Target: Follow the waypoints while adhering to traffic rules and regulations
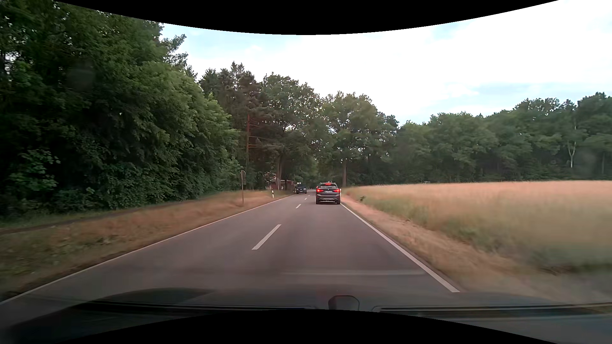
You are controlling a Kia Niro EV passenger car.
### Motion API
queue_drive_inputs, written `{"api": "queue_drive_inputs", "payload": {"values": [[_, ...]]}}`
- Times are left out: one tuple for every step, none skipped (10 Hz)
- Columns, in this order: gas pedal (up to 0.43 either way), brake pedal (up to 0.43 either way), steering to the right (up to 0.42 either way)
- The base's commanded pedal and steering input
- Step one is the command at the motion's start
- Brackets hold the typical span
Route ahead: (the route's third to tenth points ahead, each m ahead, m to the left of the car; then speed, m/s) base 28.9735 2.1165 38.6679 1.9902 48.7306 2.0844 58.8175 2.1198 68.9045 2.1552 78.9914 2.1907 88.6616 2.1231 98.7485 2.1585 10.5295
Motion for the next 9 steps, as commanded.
{"api": "queue_drive_inputs", "payload": {"values": [[0.0,0.226,-0.006],[0.0,0.226,-0.006],[0.0,0.226,-0.007],[0.0,0.213,-0.005],[0.0,0.146,-0.004],[0.0,0.024,-0.005],[0.0,0.0,-0.005],[0.0,0.0,-0.004],[0.0,0.0,-0.005]]}}
